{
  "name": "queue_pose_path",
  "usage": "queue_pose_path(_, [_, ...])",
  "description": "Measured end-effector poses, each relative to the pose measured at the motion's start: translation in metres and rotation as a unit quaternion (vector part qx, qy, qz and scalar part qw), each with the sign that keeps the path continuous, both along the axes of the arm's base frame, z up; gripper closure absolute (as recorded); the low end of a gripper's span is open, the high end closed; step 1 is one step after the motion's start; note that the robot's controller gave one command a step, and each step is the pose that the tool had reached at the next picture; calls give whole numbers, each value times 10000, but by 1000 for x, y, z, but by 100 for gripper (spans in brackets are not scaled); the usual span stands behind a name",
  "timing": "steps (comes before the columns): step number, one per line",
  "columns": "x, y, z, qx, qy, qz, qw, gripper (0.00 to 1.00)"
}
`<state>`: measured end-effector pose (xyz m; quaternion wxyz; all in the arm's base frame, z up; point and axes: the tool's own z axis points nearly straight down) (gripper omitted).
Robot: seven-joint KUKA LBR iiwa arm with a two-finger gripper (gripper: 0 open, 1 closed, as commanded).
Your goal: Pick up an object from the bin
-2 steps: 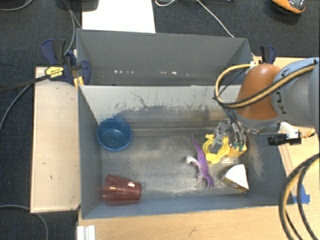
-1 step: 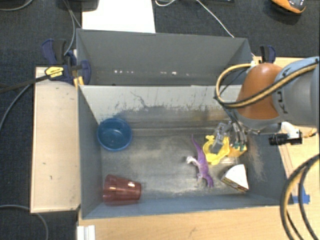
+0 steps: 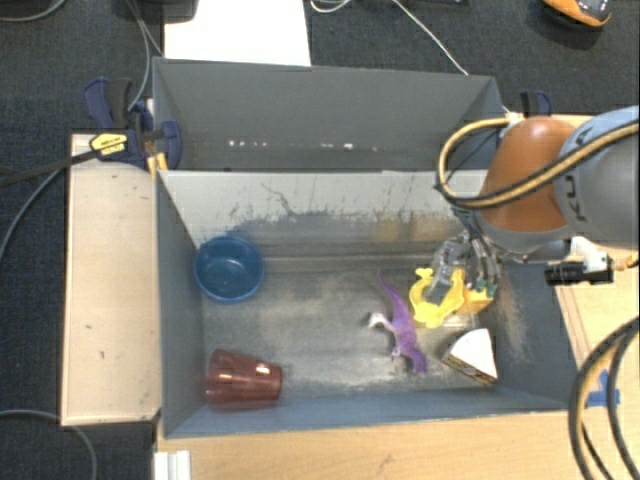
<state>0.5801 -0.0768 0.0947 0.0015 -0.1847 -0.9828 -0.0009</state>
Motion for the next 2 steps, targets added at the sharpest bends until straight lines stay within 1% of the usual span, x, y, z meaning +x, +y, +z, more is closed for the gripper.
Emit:
queue_pose_path(1, [2, 0, 24, -4, -29, 3, 10000, 100])
queue_pose_path(2, [3, 0, 41, -6, -54, 11, 10000, 100])
